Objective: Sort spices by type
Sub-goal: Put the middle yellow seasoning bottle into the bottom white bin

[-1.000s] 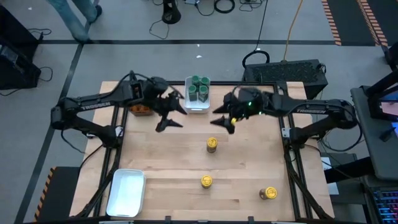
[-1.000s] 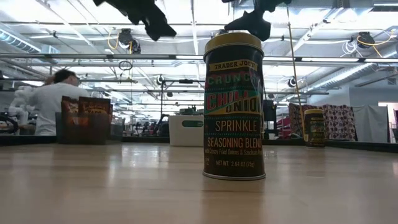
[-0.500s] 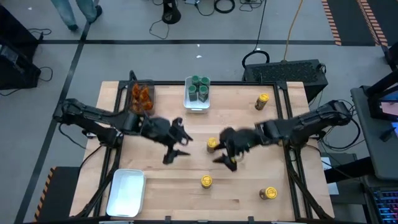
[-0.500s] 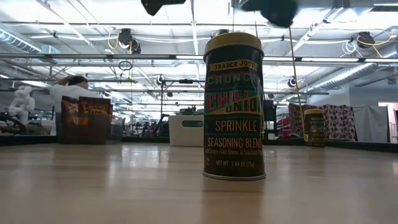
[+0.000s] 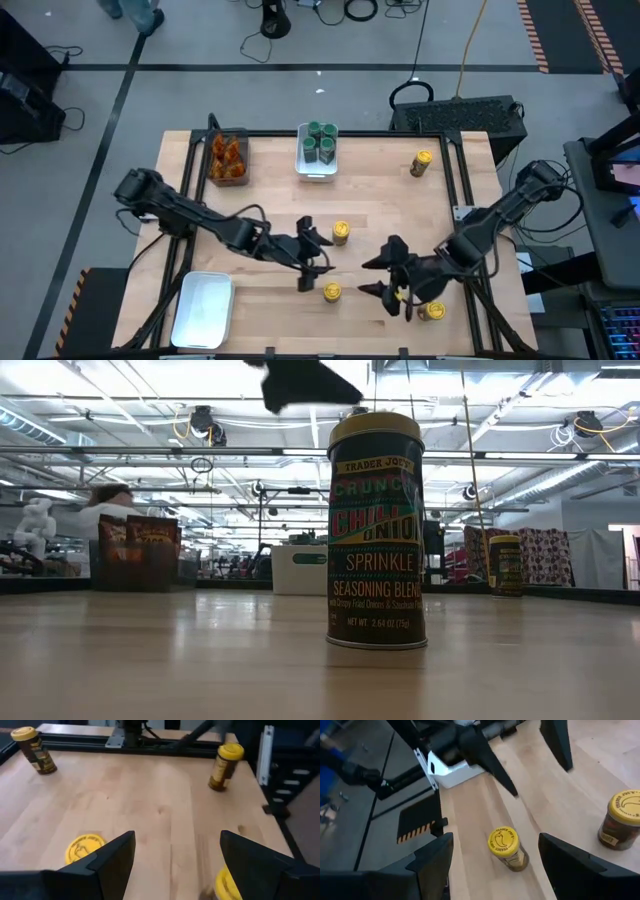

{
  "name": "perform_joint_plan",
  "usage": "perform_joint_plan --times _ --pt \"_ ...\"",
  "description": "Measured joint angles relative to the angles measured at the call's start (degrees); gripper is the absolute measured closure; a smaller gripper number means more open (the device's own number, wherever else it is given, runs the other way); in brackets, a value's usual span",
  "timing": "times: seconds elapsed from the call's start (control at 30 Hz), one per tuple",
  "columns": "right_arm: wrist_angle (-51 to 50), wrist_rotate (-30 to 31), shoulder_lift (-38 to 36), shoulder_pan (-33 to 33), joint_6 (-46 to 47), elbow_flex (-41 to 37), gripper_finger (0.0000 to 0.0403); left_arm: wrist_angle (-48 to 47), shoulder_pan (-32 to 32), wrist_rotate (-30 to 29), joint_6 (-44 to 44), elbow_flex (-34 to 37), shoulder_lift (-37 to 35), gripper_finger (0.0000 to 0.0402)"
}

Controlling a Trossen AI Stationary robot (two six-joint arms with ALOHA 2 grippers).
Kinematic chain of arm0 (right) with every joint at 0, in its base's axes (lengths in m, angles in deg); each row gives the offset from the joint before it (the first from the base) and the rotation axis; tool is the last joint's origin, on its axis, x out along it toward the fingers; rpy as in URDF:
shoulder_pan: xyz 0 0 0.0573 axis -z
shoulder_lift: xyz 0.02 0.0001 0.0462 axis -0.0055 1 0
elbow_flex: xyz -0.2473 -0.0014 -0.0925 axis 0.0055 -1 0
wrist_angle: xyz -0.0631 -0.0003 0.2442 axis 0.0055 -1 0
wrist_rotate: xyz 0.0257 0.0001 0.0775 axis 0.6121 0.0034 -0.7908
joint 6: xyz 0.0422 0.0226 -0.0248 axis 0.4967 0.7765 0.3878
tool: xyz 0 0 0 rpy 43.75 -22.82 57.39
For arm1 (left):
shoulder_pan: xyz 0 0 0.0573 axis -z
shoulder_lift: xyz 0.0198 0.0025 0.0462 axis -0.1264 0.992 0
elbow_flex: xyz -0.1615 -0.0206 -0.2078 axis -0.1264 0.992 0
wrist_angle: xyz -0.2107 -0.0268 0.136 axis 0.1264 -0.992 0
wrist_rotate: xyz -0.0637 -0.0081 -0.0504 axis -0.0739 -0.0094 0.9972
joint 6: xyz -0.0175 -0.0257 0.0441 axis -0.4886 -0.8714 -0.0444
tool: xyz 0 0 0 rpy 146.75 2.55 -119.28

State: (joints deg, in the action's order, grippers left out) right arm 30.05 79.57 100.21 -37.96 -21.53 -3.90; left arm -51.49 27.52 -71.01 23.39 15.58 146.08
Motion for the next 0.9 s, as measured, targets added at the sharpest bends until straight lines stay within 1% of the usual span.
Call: perform_joint_plan --times 0.03,0.1,0.2,0.3,0.4,0.5,0.53,0.6,0.67,0.73,0.9 --pt "0.1 0.9 0.0 -0.5 0.8 0.0 0.0129 1.3 -0.2 -0.9 -0.3 0.0 1.0 0.0110" --pt "0.6 2.0 0.0 -1.4 2.6 0.0 0.0129 2.8 -0.6 -4.7 -1.3 -0.1 2.5 0.0110" --pt "0.5 2.8 0.0 -2.1 5.4 0.0 0.0129 2.9 -0.9 -9.5 -0.4 -1.3 2.8 0.0110" --pt "0.5 4.0 0.0 -2.4 7.4 0.0 0.0129 3.2 -1.1 -11.3 0.1 -2.6 2.3 0.0110" --pt "0.5 5.8 0.0 -2.3 9.1 0.0 0.0129 2.0 -1.4 -11.2 0.2 -2.6 1.6 0.0110" --pt "0.8 6.9 0.0 -2.2 10.7 0.0 0.0129 -4.5 -2.0 -11.1 -0.1 -2.6 0.6 0.0110" --pt "0.9 7.6 0.0 -2.2 11.3 0.0 0.0129 -6.9 -2.4 -10.6 -1.6 -2.6 0.5 0.0110" --pt "0.9 8.7 0.0 -2.2 12.5 0.0 0.0129 -12.6 -3.4 -8.6 -5.7 -2.6 0.5 0.0110" --pt "0.9 10.0 0.0 -2.2 13.1 0.0 0.0129 -15.8 -5.2 -4.4 -8.0 -2.6 0.8 0.0110" --pt "0.8 11.6 0.0 -1.8 13.5 0.0 0.0129 -15.1 -7.0 -1.0 -8.4 -2.6 1.9 0.0110" --pt "0.6 11.8 0.0 0.9 13.4 0.0 0.0129 -11.0 -8.4 -1.0 -3.6 -2.1 4.1 0.0110"
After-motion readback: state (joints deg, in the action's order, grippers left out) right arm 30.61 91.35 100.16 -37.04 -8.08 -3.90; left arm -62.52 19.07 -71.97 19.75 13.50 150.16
